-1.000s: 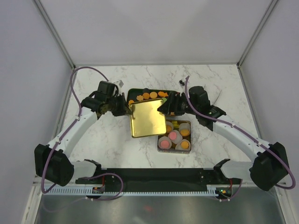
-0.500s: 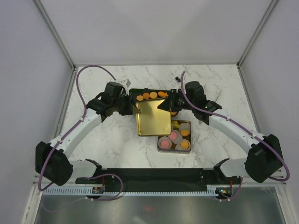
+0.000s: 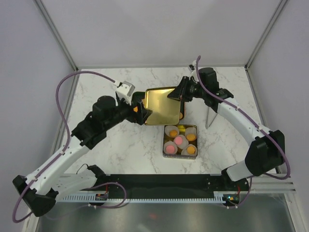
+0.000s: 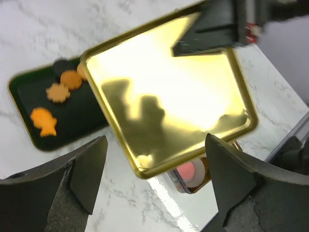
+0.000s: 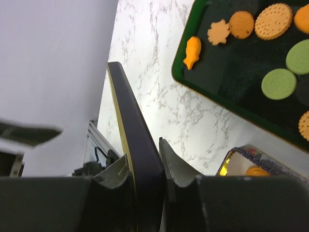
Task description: Pack the cookies
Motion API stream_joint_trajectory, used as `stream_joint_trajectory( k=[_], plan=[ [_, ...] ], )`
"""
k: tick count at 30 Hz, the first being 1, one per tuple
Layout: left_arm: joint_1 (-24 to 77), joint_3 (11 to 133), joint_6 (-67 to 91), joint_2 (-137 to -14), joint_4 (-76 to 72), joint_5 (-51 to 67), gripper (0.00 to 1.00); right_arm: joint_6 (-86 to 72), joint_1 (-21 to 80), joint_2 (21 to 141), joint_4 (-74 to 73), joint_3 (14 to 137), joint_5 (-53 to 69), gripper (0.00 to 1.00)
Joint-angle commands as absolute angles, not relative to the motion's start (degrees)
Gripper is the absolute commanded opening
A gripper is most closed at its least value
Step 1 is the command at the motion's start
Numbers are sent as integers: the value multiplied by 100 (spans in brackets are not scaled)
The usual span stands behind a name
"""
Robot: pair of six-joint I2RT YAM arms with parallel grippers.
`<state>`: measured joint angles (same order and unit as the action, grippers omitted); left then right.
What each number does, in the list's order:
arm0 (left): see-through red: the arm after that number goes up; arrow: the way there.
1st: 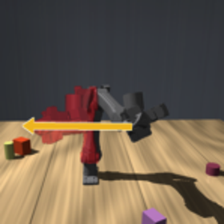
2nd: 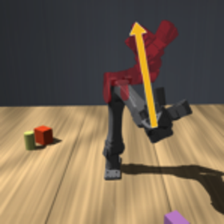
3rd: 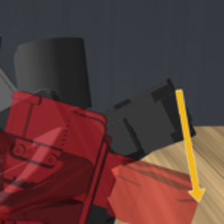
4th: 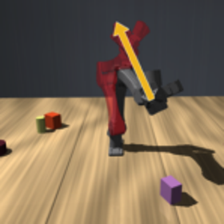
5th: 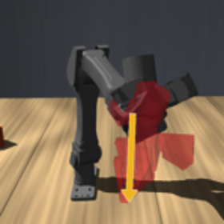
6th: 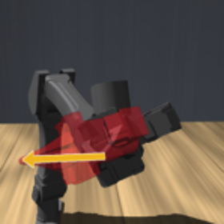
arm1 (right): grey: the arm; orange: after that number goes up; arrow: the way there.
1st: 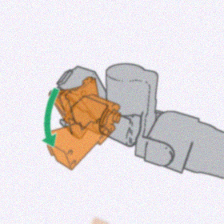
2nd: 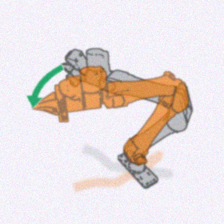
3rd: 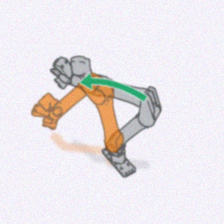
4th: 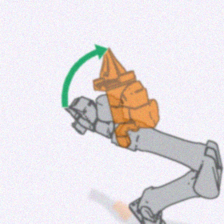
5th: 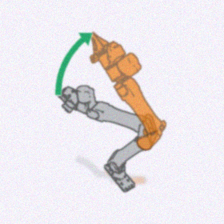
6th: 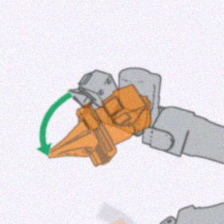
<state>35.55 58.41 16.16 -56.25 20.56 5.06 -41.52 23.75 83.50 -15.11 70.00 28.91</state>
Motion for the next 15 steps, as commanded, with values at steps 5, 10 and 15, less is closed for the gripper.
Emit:
stream_joint_trajectory(
  k=[5,10,15],
  plan=[
    [5843,5336,-1158,-5449,968,-1972,91,-4667,2074,8929,-1696,7778,3498,0],
    [6766,4747,-2878,-5660,-446,-2794,91,-4860,2022,9097,-1687,7892,3665,0],
    [6934,4246,-3778,-5827,-1247,-2672,91,-4966,2021,9044,-1688,7945,3647,0]
  ],
)
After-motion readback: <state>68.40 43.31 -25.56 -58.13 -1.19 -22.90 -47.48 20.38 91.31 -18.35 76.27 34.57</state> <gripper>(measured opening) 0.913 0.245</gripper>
